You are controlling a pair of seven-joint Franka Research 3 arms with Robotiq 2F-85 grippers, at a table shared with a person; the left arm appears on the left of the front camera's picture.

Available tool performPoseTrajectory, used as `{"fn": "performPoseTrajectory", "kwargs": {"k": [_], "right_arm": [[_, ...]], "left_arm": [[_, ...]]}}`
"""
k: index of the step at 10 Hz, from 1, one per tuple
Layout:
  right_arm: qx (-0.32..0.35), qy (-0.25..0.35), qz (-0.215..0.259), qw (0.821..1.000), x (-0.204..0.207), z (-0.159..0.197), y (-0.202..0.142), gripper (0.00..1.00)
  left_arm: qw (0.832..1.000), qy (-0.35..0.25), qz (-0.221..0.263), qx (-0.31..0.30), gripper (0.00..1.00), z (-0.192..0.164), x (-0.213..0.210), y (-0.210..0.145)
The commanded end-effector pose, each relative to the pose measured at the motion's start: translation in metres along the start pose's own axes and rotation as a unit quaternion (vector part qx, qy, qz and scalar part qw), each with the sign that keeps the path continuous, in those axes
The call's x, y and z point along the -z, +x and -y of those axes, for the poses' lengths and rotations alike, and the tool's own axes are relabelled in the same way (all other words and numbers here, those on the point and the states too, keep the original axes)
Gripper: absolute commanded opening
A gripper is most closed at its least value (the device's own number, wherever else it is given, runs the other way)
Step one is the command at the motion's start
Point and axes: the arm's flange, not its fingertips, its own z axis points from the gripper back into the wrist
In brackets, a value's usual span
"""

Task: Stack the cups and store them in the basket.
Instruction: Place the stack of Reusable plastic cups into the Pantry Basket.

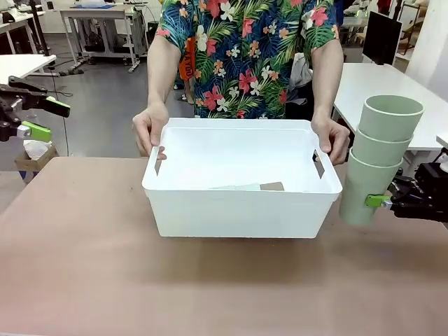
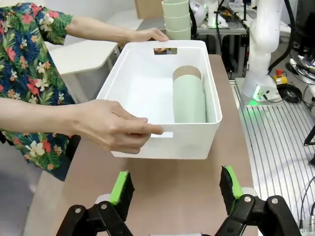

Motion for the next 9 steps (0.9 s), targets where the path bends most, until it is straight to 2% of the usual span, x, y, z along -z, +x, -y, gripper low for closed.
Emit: {"fn": "performPoseTrajectory", "kwargs": {"k": [1, 9], "right_arm": [[-0.006, -0.003, 0.006, 1.000, 0.0013, 0.0013, 0.0052, 0.86], [-0.006, -0.003, 0.006, 1.000, 0.0013, 0.0013, 0.0052, 0.86]], "left_arm": [[1.000, 0.002, 0.008, -0.005, 0.92, 0.0002, -0.0012, 0.0045], [1.000, 0.002, 0.008, -0.005, 0.92, 0.0002, -0.0012, 0.0045]]}}
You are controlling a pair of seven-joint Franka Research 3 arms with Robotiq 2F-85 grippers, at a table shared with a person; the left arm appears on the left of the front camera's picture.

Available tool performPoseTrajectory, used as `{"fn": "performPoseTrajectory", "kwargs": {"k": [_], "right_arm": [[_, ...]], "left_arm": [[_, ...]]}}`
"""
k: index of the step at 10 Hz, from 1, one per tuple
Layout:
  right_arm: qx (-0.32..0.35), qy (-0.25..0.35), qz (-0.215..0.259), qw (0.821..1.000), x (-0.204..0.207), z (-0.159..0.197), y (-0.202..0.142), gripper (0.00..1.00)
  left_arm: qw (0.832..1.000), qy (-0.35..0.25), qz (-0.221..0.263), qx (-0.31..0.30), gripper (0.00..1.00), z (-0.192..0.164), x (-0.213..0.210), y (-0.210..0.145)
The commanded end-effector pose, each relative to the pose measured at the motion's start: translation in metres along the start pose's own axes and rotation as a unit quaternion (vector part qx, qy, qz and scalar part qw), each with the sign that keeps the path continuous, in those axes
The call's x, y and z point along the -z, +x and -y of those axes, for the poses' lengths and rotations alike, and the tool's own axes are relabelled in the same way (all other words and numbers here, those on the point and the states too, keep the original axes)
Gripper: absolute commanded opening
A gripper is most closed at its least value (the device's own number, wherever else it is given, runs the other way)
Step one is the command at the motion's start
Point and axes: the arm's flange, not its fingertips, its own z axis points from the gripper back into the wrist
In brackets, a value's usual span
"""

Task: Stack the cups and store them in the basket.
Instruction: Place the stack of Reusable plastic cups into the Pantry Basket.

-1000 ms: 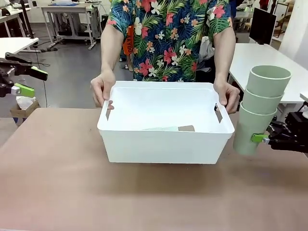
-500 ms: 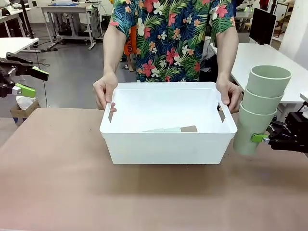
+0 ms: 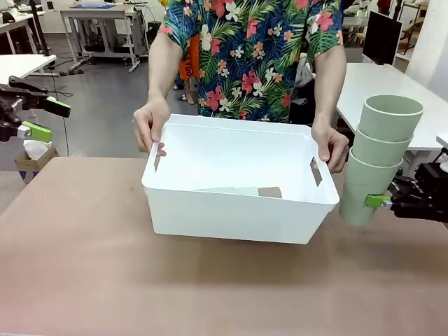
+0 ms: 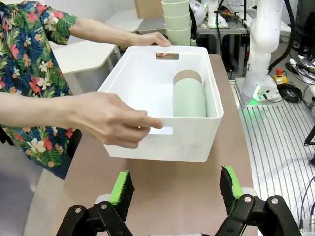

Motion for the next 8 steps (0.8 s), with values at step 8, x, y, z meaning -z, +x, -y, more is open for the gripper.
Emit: {"fn": "performPoseTrajectory", "kwargs": {"k": [8], "right_arm": [[-0.006, -0.003, 0.006, 1.000, 0.0013, 0.0013, 0.0052, 0.86]], "left_arm": [[1.000, 0.001, 0.009, -0.004, 0.92, 0.0002, -0.0010, 0.0045]]}}
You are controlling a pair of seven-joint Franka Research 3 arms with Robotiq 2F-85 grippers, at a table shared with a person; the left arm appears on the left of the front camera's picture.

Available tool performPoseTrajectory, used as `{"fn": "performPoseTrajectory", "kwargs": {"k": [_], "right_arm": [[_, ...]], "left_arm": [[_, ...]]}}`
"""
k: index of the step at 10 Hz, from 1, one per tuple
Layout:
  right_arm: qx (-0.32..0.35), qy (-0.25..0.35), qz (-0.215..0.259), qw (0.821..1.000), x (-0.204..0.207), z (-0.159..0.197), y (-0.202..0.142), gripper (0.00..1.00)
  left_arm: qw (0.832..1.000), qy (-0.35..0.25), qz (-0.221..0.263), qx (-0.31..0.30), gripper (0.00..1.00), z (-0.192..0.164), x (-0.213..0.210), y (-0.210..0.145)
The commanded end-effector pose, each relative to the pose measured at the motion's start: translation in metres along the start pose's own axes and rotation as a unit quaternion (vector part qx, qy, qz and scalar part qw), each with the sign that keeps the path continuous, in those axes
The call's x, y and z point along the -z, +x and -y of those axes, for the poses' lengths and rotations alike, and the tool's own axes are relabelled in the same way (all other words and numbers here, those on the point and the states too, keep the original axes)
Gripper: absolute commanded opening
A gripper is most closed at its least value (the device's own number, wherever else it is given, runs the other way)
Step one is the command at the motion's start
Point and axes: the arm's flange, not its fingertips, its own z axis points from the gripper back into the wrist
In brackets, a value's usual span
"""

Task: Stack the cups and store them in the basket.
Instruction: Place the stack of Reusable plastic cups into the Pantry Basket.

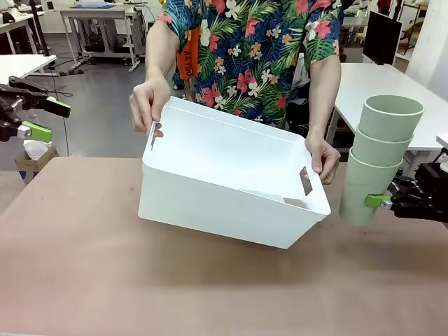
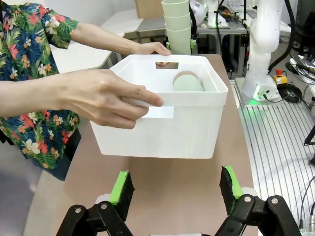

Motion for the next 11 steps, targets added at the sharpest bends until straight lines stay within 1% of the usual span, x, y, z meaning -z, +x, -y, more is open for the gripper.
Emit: {"fn": "performPoseTrajectory", "kwargs": {"k": [1, 5, 6, 8, 9, 10, 11], "right_arm": [[-0.006, -0.003, 0.006, 1.000, 0.001, 0.001, 0.005, 0.86], [-0.006, -0.003, 0.006, 1.000, 0.001, 0.001, 0.005, 0.86], [0.000, 0.000, 0.000, 1.000, 0.000, 0.000, 0.000, 0.86], [-0.004, -0.009, -0.013, 1.000, -0.002, -0.008, 0.034, 0.86], [-0.009, -0.023, -0.029, 0.999, -0.002, -0.012, 0.064, 0.86], [-0.009, -0.031, -0.038, 0.999, -0.001, -0.015, 0.084, 0.86], [-0.015, -0.045, -0.059, 0.997, 0.002, -0.019, 0.107, 0.86]], "left_arm": [[1.000, 0.001, 0.009, -0.004, 0.92, 0.000, -0.001, 0.005], [1.000, 0.001, 0.009, -0.004, 0.92, 0.000, -0.001, 0.005], [1.000, 0.001, 0.009, -0.004, 0.92, 0.000, -0.001, 0.005], [1.000, 0.001, 0.009, -0.004, 0.92, 0.000, -0.001, 0.005], [1.000, 0.001, 0.009, -0.004, 0.92, 0.000, -0.001, 0.005], [1.000, 0.001, 0.009, -0.004, 0.92, 0.000, -0.001, 0.005], [1.000, 0.001, 0.009, -0.004, 0.92, 0.000, -0.001, 0.005]]}}
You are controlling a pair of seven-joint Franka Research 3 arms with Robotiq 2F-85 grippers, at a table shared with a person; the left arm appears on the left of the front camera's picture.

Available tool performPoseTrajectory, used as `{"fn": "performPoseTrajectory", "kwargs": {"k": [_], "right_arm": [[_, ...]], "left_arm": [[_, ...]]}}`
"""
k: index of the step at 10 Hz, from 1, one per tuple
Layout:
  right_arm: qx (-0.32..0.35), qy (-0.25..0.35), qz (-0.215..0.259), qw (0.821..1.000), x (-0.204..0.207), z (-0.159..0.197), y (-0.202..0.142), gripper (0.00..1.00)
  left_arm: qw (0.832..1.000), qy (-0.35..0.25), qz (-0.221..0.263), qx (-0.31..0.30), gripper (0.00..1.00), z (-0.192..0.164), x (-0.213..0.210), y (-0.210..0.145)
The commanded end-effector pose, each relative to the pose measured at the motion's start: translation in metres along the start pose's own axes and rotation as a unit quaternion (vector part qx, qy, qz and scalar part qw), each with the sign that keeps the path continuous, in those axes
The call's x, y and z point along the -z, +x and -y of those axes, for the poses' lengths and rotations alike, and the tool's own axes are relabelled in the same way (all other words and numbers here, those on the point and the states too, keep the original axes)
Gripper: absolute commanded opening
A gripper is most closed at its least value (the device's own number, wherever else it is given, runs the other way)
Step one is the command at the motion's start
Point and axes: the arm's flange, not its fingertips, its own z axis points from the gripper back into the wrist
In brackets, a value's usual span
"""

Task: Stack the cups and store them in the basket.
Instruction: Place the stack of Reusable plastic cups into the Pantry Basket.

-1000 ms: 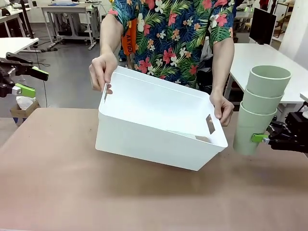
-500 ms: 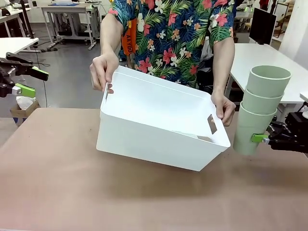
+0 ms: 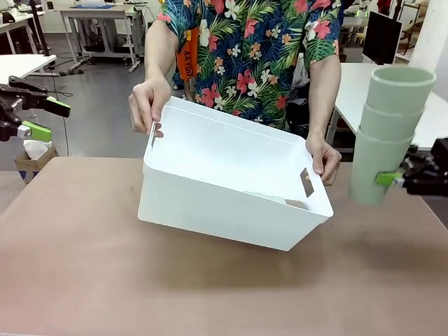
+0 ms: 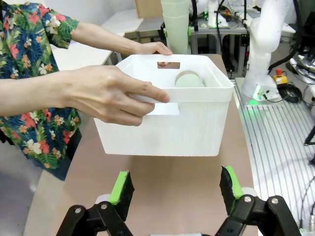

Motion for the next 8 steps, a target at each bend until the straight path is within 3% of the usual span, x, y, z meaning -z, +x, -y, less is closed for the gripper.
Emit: {"fn": "performPoseTrajectory", "kwargs": {"k": [1, 4, 8], "right_arm": [[0.001, -0.026, -0.038, 0.999, 0.010, -0.012, 0.054, 0.86], [-0.007, -0.056, -0.102, 0.993, 0.053, -0.026, 0.116, 0.86], [-0.009, -0.090, -0.192, 0.977, 0.133, -0.014, 0.139, 0.86]], "left_arm": [[1.000, 0.000, 0.009, -0.004, 0.92, 0.000, -0.001, 0.005], [1.000, 0.000, 0.009, -0.004, 0.92, 0.000, -0.001, 0.005], [1.000, 0.000, 0.009, -0.004, 0.92, 0.000, -0.001, 0.005]]}}
